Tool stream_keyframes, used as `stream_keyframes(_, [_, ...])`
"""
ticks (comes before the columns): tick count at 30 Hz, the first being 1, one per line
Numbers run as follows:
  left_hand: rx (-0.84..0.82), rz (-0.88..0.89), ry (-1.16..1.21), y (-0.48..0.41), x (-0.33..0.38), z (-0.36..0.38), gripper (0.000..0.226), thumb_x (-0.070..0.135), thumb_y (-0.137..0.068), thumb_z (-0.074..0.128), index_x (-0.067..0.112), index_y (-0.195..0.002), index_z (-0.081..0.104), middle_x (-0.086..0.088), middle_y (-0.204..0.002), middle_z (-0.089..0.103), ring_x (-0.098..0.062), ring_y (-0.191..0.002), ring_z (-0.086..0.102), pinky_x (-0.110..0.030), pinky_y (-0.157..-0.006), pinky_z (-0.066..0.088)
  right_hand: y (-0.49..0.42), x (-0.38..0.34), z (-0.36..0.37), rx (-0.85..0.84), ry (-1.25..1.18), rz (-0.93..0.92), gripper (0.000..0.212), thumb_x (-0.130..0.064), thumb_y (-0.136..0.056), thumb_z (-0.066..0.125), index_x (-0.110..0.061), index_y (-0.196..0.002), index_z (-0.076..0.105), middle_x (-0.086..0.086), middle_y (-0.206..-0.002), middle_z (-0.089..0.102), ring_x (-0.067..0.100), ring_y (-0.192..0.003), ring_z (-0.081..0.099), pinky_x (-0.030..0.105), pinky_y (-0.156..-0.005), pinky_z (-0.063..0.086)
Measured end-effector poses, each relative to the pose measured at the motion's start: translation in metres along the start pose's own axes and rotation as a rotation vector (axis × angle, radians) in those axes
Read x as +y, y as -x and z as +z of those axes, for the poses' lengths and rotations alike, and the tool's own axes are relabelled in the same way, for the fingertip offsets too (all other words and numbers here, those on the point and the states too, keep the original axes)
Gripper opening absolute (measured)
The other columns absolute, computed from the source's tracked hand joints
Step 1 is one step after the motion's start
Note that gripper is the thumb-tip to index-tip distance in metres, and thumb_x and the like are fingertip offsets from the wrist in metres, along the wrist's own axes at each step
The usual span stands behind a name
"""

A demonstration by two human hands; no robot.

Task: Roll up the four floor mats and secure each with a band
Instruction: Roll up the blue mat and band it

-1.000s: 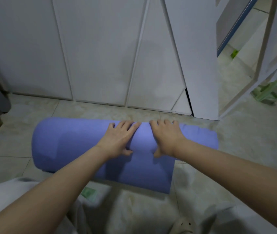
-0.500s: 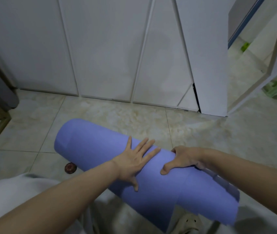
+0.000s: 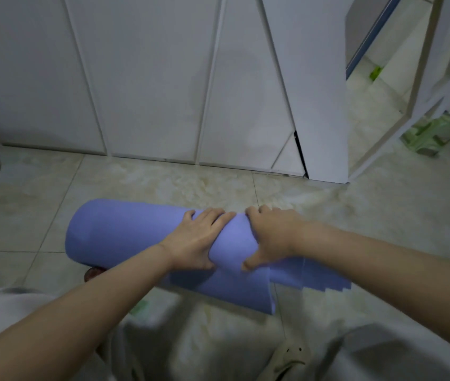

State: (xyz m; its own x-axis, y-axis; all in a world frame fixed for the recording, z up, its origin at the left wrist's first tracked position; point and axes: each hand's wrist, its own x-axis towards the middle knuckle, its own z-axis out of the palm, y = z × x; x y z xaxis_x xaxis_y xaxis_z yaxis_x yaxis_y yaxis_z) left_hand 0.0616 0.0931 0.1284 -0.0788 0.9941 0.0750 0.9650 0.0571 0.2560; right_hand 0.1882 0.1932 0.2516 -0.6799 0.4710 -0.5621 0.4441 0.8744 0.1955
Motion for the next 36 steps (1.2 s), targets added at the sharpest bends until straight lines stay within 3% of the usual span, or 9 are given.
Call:
stream_keyframes(3, [0.022,-0.071,0.067,0.000,-0.007,-0.007,0.104,0.044,-0.061,0.073,0.017,-0.147,0.023,0.000,-0.145,0.034,-0.018,-0.132,0.036,-0.043,-0.101,0.031,0.010,-0.024,0.014,0.166,0.441,-0.031,0.110,-0.054,-0.076,0.068,-0.002,-0.146,0.002,0.025,-0.144,0.021,0.043,-0.129,0.030,0.057,-0.105,0.024])
stream_keyframes(5, [0.039,-0.084,0.098,-0.001,-0.008,-0.013,0.104,0.043,-0.060,0.074,0.019,-0.147,0.023,0.003,-0.145,0.034,-0.016,-0.133,0.035,-0.040,-0.100,0.030,0.007,-0.027,0.018,0.220,0.535,-0.010,0.110,-0.050,-0.081,0.064,-0.001,-0.147,-0.009,0.031,-0.149,0.007,0.051,-0.134,0.017,0.064,-0.107,0.013])
stream_keyframes(7, [0.044,-0.091,0.119,-0.001,-0.008,-0.019,0.104,0.042,-0.060,0.074,0.021,-0.147,0.020,0.004,-0.144,0.033,-0.014,-0.133,0.034,-0.038,-0.101,0.029,0.002,-0.024,0.015,0.275,0.557,-0.008,0.111,-0.052,-0.082,0.063,-0.002,-0.147,-0.011,0.032,-0.150,0.003,0.051,-0.135,0.017,0.063,-0.108,0.012])
stream_keyframes(9, [0.034,-0.096,0.105,-0.002,-0.009,-0.022,0.106,0.044,-0.061,0.074,0.022,-0.148,0.017,0.006,-0.145,0.031,-0.013,-0.134,0.031,-0.037,-0.103,0.028,0.000,-0.023,0.012,0.293,0.564,-0.003,0.109,-0.050,-0.081,0.064,-0.003,-0.147,-0.009,0.032,-0.148,0.008,0.048,-0.131,0.025,0.058,-0.107,0.019])
stream_keyframes(13, [0.027,-0.100,0.086,-0.004,-0.009,-0.024,0.110,0.047,-0.060,0.076,0.024,-0.149,0.014,0.008,-0.145,0.031,-0.011,-0.134,0.030,-0.034,-0.103,0.027,-0.002,-0.024,0.005,0.303,0.579,0.010,0.099,-0.038,-0.079,0.066,0.000,-0.144,0.003,0.026,-0.129,0.036,0.036,-0.114,0.040,0.051,-0.098,0.032])
stream_keyframes(19, [0.043,-0.148,0.154,-0.003,-0.017,-0.033,0.118,0.048,-0.058,0.081,0.024,-0.150,0.011,0.008,-0.149,0.027,-0.012,-0.137,0.026,-0.039,-0.108,0.027,-0.006,-0.025,-0.014,0.315,0.543,0.002,0.100,-0.042,-0.072,0.074,-0.006,-0.142,0.012,0.021,-0.128,0.036,0.033,-0.116,0.038,0.050,-0.099,0.031])
stream_keyframes(27, [-0.130,-0.246,-0.007,0.022,0.008,-0.005,0.101,0.042,-0.085,0.062,0.018,-0.151,-0.011,-0.010,-0.156,0.004,-0.026,-0.142,0.013,-0.052,-0.108,0.026,-0.022,-0.022,-0.008,0.027,0.148,0.144,0.095,-0.056,-0.055,0.081,-0.012,-0.124,0.034,0.009,-0.122,0.050,0.031,-0.112,0.048,0.044,-0.094,0.042])
stream_keyframes(33, [-0.292,-0.147,-0.019,0.032,0.023,0.016,0.134,0.056,-0.070,0.073,0.020,-0.136,-0.038,-0.013,-0.156,-0.021,-0.033,-0.145,-0.009,-0.063,-0.110,0.012,-0.021,-0.001,0.002,-0.257,-0.237,0.246,0.099,-0.058,-0.056,0.081,-0.009,-0.131,0.039,0.007,-0.124,0.054,0.027,-0.108,0.056,0.037,-0.090,0.049])
stream_keyframes(36, [-0.300,-0.108,-0.031,0.035,0.030,0.021,0.134,0.060,-0.069,0.071,0.023,-0.123,-0.045,-0.012,-0.154,-0.028,-0.033,-0.144,-0.017,-0.067,-0.109,0.004,-0.019,0.006,0.017,-0.371,-0.466,0.291,0.105,-0.058,-0.038,0.083,-0.010,-0.126,0.051,0.007,-0.115,0.061,0.027,-0.102,0.061,0.040,-0.089,0.053])
